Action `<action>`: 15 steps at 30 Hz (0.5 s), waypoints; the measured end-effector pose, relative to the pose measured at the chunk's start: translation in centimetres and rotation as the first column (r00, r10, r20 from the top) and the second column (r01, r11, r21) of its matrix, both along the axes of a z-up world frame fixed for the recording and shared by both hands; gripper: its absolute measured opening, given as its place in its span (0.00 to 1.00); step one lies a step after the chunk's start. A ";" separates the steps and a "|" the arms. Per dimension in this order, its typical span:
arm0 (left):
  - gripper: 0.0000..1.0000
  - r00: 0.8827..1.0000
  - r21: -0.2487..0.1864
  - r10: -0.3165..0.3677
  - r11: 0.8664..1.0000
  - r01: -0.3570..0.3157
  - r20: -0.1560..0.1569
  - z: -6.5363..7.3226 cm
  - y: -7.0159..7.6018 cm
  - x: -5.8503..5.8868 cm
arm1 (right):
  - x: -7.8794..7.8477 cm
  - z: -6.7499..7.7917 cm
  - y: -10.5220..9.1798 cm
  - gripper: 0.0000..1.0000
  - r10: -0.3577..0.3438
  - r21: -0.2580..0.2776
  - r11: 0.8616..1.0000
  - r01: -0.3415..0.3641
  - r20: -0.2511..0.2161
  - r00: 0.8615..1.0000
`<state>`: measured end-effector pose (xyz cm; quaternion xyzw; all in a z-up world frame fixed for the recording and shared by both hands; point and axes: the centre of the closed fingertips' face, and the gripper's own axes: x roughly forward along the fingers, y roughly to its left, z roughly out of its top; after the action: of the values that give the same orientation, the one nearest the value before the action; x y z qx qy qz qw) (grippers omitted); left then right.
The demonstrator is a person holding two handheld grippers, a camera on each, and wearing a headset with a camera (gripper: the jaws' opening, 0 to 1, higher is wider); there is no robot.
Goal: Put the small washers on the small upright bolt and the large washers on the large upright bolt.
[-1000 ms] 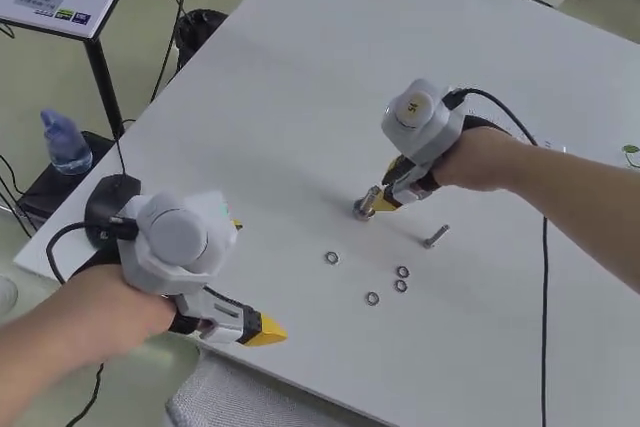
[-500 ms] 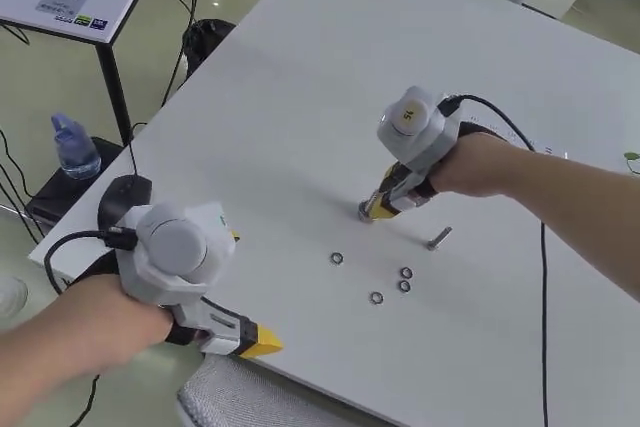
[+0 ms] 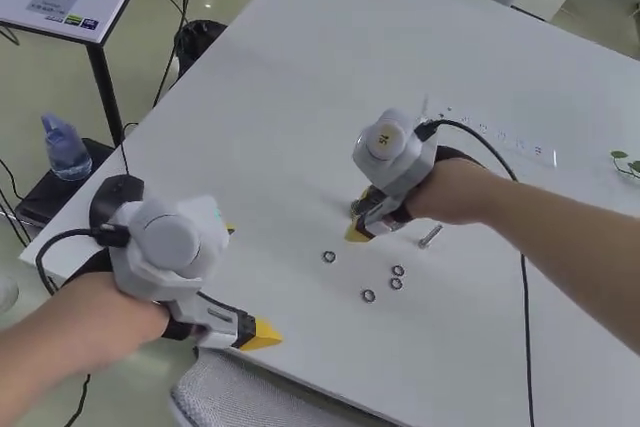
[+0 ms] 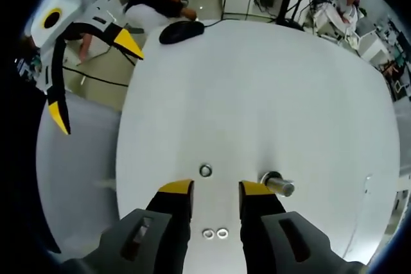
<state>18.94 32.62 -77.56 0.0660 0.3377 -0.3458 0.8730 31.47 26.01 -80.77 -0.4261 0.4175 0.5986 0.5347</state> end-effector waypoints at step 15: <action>0.88 1.000 -0.003 0.013 1.000 -0.013 -0.016 -0.4 0.4 -0.3 | -0.1 -3.5 0.0 0.26 -0.011 -0.010 1.000 0.011 0.011 1.000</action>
<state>18.64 33.02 -77.91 0.0595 0.3444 -0.3411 0.8726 31.33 25.98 -84.28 -0.4295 0.4199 0.5913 0.5382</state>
